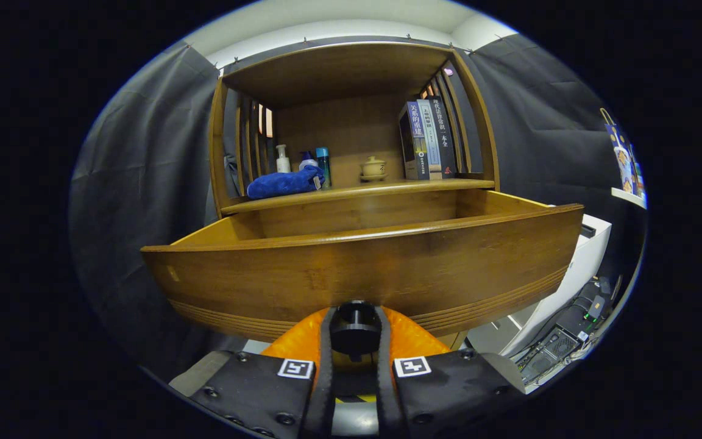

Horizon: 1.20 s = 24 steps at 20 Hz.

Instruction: Pull open the drawer, take out the items inside it, and place them on the countertop above the cabinet.

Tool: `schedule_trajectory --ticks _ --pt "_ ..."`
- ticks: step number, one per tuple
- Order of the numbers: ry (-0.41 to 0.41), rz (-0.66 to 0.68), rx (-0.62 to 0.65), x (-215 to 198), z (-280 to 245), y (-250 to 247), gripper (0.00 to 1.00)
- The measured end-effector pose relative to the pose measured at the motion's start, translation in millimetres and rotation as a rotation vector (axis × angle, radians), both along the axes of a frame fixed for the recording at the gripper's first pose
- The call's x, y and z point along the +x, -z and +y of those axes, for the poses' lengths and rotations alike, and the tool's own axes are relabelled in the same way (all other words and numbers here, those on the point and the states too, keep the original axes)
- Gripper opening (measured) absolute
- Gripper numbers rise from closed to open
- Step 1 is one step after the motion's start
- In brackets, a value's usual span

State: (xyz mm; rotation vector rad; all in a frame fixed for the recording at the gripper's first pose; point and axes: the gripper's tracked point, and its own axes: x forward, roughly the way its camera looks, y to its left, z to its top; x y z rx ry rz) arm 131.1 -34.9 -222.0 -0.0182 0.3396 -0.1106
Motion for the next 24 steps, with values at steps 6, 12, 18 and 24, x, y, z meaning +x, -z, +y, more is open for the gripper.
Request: schedule_trajectory --ticks 6,12,18,24 --pt "0.000 0.001 -0.012 -2.0 0.1 2.0 0.46" --pt "-0.042 -0.052 -0.057 -4.2 16.3 -11.3 0.77" --pt "-0.090 -0.230 -0.125 -4.5 35.7 -94.3 0.98" --pt "-0.144 -0.487 -0.294 18.0 45.6 -266.0 0.98"
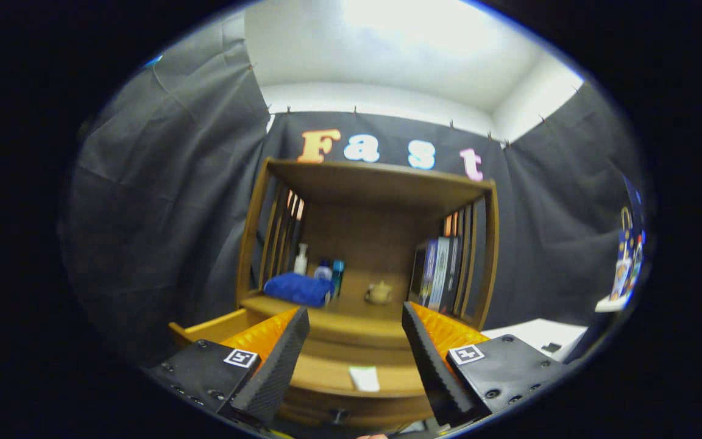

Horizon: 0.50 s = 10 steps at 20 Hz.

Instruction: Pull open the drawer, take out the items inside it, and place them on the countertop above the cabinet.

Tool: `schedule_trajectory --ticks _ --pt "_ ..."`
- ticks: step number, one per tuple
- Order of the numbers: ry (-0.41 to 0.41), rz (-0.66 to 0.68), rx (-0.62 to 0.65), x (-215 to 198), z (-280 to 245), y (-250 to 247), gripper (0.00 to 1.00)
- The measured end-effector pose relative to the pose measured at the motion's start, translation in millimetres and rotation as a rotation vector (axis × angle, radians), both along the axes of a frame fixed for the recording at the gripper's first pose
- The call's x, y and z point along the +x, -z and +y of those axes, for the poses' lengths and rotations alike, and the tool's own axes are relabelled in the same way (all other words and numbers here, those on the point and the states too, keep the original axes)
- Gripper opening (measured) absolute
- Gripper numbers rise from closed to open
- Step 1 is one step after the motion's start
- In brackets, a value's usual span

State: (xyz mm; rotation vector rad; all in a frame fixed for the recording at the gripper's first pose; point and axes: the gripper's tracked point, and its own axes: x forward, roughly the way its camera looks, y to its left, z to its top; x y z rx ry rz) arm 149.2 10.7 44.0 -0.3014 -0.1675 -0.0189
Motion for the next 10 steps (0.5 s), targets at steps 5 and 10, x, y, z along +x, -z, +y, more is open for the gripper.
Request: schedule_trajectory --ticks 5,10 --pt "-0.061 -0.026 0.196 30.9 -2.9 -116.8 0.98" --pt "0.057 0.128 0.180 119.9 -44.1 -102.1 0.98"
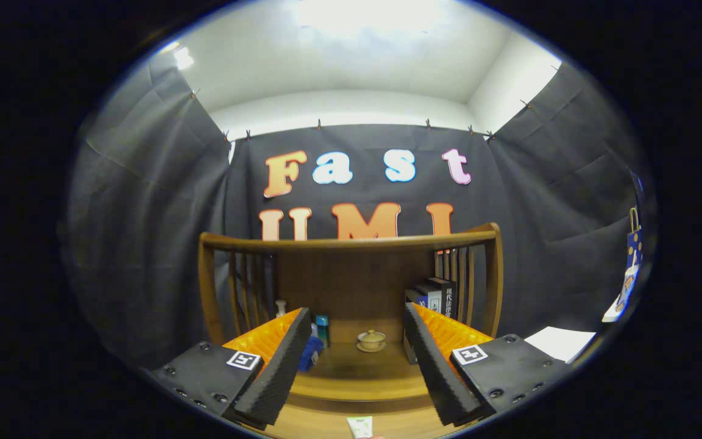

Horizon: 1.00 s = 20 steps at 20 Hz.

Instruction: Pull open the drawer, take out the items inside it, and place them on the countertop above the cabinet.

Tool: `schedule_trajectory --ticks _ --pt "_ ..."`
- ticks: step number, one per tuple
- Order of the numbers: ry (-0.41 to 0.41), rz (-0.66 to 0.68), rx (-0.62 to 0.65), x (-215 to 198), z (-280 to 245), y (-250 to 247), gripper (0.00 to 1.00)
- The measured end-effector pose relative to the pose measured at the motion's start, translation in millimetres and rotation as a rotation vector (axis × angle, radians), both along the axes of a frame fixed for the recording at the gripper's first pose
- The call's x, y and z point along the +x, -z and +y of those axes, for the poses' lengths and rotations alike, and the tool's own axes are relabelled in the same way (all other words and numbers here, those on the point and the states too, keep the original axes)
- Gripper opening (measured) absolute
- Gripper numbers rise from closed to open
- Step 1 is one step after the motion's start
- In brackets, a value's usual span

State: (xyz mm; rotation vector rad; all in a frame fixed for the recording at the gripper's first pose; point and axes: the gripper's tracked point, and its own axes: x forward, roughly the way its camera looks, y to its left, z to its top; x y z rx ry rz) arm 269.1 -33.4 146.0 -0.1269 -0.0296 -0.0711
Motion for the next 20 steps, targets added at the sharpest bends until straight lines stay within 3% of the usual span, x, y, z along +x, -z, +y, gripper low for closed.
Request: schedule_trajectory --ticks 7,12,16,20 --pt "0.027 0.472 -0.048 48.4 -10.4 186.0 0.99" --pt "0.078 0.814 -0.025 46.6 -30.7 303.2 1.00" --pt "0.087 1.068 -0.020 20.7 -36.2 362.6 0.99" --pt "0.123 1.181 -0.050 7.7 -42.1 391.9 0.99"
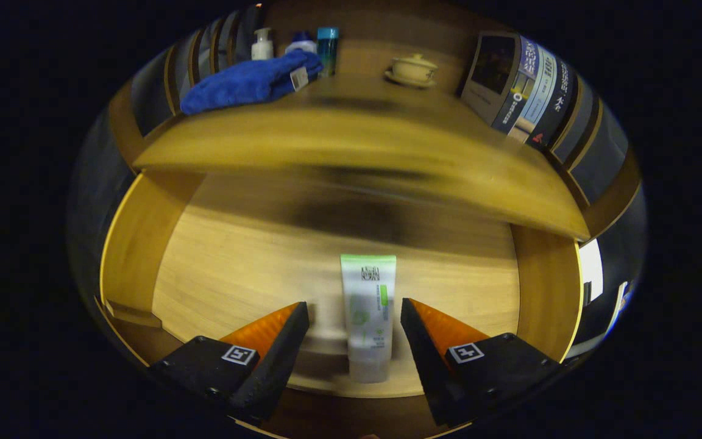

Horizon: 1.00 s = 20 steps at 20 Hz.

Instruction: Pull open the drawer, take out the items inside it, and place them on the countertop above the cabinet.

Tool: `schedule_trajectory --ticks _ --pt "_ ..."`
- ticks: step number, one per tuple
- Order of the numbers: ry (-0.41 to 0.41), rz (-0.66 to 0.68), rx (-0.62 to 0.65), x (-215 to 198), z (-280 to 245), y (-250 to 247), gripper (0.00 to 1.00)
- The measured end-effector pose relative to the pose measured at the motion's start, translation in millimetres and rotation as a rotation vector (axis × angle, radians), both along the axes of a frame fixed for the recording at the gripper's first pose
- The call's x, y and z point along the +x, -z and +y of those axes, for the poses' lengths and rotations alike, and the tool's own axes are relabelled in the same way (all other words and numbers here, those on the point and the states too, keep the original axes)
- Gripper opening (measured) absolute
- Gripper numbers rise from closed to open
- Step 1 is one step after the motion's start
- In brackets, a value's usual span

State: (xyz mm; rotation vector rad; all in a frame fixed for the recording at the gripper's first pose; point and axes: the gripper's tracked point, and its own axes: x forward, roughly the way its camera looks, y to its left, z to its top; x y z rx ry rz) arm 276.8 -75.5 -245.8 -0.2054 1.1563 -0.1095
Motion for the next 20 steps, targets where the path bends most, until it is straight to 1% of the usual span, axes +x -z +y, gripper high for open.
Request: schedule_trajectory --ticks 2,6,8,10,16,19,20 --pt "0.017 0.051 0.019 -6.6 -4.9 9.6 0.98" --pt "0.068 0.105 0.060 -10.9 -11.7 17.1 0.98" --pt "0.108 0.135 0.084 -15.4 -13.9 22.3 0.96" --pt "0.129 0.144 0.102 -15.7 -14.0 20.7 0.93" --pt "0.081 0.157 0.085 -16.3 -13.8 19.8 0.89" --pt "0.080 0.151 0.093 -16.6 -15.1 22.8 0.57" --pt "0.086 0.134 0.093 -14.6 -14.8 22.5 0.54"
